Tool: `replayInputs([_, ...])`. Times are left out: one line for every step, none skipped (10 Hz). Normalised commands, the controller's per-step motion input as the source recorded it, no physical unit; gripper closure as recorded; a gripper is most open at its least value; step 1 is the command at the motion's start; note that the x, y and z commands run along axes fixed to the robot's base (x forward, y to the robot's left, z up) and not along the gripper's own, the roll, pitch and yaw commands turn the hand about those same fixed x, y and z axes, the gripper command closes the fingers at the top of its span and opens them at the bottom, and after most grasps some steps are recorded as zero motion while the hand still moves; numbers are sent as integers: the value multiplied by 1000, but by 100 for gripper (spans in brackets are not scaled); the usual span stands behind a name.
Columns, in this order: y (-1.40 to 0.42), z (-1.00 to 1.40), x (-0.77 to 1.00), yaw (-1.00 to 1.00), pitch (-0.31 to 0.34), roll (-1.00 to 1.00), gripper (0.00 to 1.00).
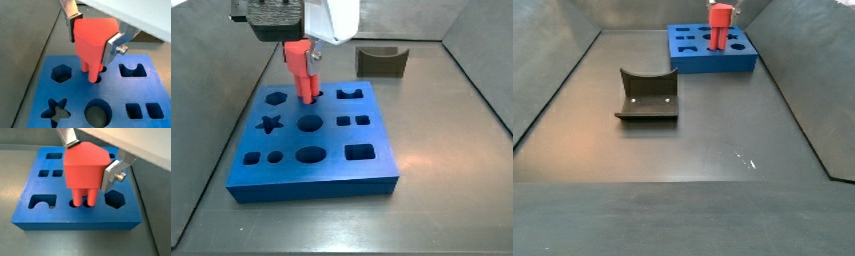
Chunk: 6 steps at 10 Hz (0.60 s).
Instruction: Insert the 3 prong object.
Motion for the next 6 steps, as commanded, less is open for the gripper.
replayInputs([0, -349, 209, -74, 47, 0, 100])
replayInputs([0, -363, 231, -57, 59, 0, 100])
replayInputs([0, -397, 291, -23, 76, 0, 100])
replayInputs([0, -391, 266, 0, 76, 4, 100])
replayInputs([60, -346, 46, 0, 30, 20, 100])
replayInputs([103, -277, -126, 0, 0, 0, 100])
